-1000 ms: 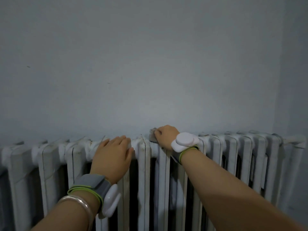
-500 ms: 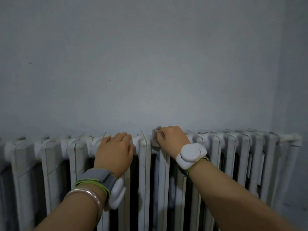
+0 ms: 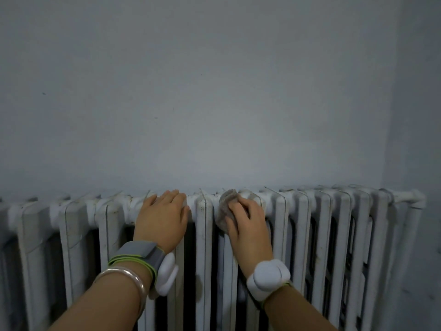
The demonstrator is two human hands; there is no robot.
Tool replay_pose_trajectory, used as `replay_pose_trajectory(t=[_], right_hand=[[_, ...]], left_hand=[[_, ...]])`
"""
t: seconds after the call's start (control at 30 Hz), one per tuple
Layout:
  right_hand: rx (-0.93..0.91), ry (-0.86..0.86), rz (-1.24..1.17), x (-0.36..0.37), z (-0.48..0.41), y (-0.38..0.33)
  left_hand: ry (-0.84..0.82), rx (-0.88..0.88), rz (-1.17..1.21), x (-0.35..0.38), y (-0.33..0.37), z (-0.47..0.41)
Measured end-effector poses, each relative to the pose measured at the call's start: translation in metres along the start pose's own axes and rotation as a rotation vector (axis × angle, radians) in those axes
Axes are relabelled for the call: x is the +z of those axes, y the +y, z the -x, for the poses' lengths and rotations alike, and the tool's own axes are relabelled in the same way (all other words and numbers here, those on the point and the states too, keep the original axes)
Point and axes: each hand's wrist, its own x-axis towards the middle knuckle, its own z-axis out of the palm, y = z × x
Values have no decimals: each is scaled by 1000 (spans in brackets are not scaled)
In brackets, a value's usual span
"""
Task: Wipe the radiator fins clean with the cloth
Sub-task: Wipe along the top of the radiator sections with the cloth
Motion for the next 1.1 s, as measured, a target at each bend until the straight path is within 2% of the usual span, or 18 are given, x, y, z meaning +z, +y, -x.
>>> replay_pose_trajectory(t=[0.13,0.27,0.37,0.5,0.57,0.63,0.8,0.87,1.0,1.1], right_hand=[[46,-48,-61,6,20,5],[94,-192,-110,16,48,17],[135,-192,-128,21,65,25],[76,-400,-111,10,74,31],[61,-453,-177,-1,69,29],[57,-387,-230,-14,56,23],[58,-55,-240,-33,-15,4],[74,-37,-180,-26,-50,3],[210,-269,-25,-3,-102,8],[228,-452,92,10,-117,9]], left_hand=[[-16,-10,0,0,1,1],[-1,-5,11,-1,2,1],[19,0,30,1,1,1],[27,-5,56,-1,2,0],[13,-15,49,-3,3,0],[18,-18,37,-4,3,0],[49,38,12,-3,-1,2],[51,61,-14,-3,-2,3],[47,78,-11,-3,-3,1],[75,80,-16,-4,-3,1]])
